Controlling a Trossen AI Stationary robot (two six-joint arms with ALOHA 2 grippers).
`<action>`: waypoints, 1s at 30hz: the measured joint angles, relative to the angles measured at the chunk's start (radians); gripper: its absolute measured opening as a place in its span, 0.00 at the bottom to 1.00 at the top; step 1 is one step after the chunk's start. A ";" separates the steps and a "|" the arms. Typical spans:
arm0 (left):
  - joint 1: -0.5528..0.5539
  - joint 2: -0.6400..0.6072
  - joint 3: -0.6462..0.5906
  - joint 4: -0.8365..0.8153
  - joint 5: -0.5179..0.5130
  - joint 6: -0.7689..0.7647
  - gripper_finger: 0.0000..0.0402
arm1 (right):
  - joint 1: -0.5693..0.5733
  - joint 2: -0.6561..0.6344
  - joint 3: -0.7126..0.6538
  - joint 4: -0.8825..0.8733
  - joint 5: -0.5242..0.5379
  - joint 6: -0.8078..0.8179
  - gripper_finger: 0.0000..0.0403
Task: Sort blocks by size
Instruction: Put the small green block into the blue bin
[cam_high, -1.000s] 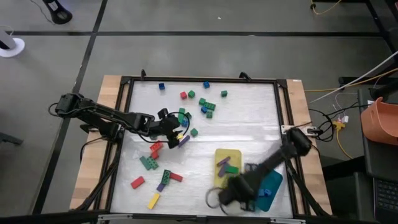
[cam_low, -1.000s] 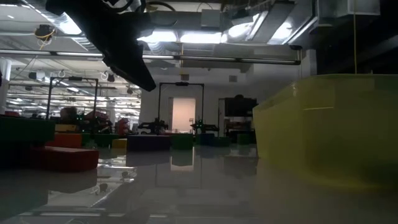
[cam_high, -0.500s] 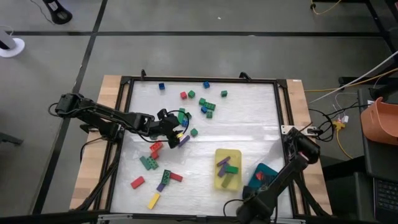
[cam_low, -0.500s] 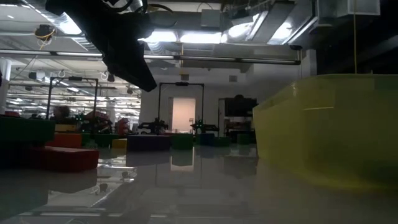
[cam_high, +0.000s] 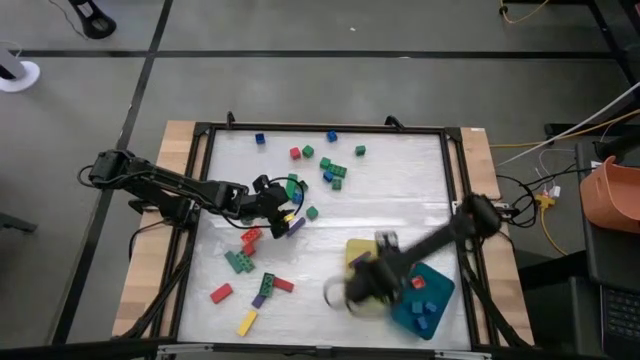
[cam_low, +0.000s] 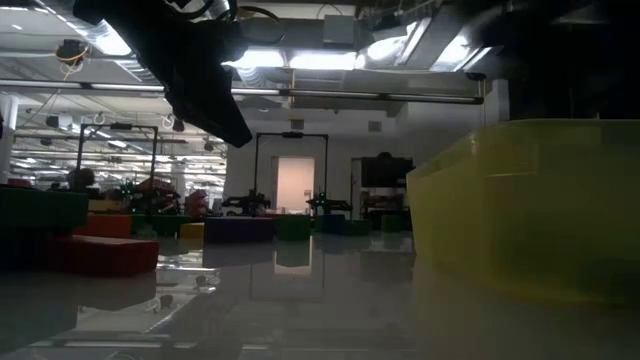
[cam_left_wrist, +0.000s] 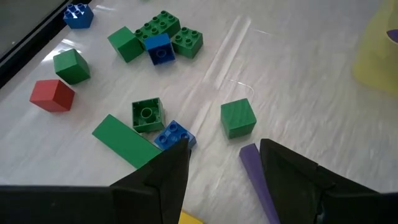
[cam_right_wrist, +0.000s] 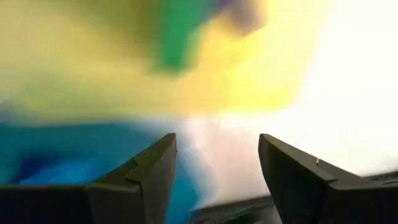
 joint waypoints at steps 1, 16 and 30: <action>0.000 0.000 0.000 0.000 0.000 -0.001 0.46 | -0.041 -0.007 0.000 0.001 0.060 -0.052 0.56; 0.002 0.000 0.000 0.002 -0.001 -0.006 0.46 | -0.708 -0.017 0.000 0.580 0.089 -0.501 0.56; 0.003 0.000 0.000 0.006 -0.010 -0.026 0.46 | -0.919 0.070 0.000 0.842 -0.109 -0.411 0.56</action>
